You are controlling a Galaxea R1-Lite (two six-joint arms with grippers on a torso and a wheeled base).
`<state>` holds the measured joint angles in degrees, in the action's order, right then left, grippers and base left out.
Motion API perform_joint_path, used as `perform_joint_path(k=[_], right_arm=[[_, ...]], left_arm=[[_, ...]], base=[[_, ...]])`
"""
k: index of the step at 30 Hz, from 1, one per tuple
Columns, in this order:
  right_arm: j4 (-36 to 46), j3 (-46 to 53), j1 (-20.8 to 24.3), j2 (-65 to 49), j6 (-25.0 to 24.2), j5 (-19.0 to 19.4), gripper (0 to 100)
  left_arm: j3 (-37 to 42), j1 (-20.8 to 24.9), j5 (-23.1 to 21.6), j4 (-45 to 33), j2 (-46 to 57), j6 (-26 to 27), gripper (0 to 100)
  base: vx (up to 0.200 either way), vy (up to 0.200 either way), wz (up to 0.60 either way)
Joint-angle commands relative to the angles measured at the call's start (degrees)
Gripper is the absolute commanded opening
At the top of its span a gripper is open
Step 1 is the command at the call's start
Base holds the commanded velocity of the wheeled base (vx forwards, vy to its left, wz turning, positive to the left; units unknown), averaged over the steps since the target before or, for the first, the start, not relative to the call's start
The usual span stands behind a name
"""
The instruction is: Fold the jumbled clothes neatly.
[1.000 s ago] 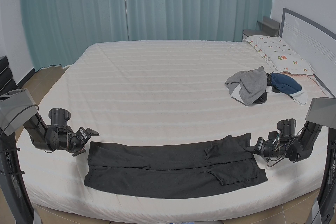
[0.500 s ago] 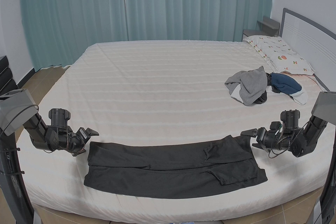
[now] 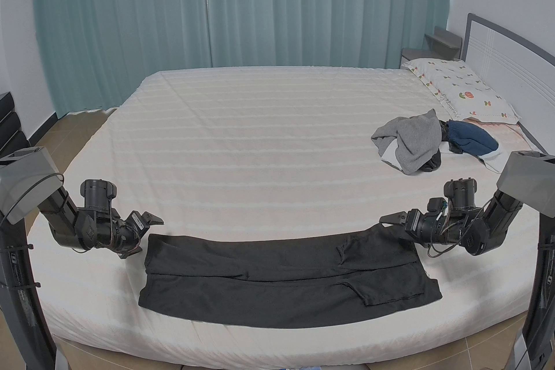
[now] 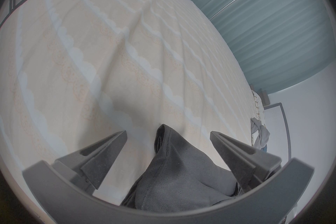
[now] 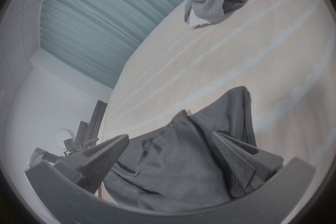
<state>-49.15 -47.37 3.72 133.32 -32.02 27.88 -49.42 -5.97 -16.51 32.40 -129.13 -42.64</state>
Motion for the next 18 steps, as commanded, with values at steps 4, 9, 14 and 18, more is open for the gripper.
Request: perform_joint_path(k=[4, 9, 14, 18], right_arm=[[0.02, 0.70, -0.38, 3.62, 2.58, -0.02, 0], [0.02, 1.05, -0.91, 3.09, 2.93, -0.63, 0], [0.02, 2.20, -2.14, 2.21, 4.16, -0.81, 0], [-0.42, 3.69, -2.31, 2.21, 5.57, -0.81, 0]], left_arm=[[0.29, 0.00, -0.02, 0.03, -0.06, 0.19, 100], [0.38, 0.00, 0.07, 0.03, -0.06, 0.19, 100], [0.29, 0.00, 0.07, 0.03, -0.06, 0.19, 100], [0.38, 0.00, 0.07, 0.03, -0.06, 0.19, 100]], base=[[0.000, 0.000, 0.00], [0.000, 0.000, 0.00], [0.000, 0.000, 0.00], [0.000, 0.000, 0.00]])
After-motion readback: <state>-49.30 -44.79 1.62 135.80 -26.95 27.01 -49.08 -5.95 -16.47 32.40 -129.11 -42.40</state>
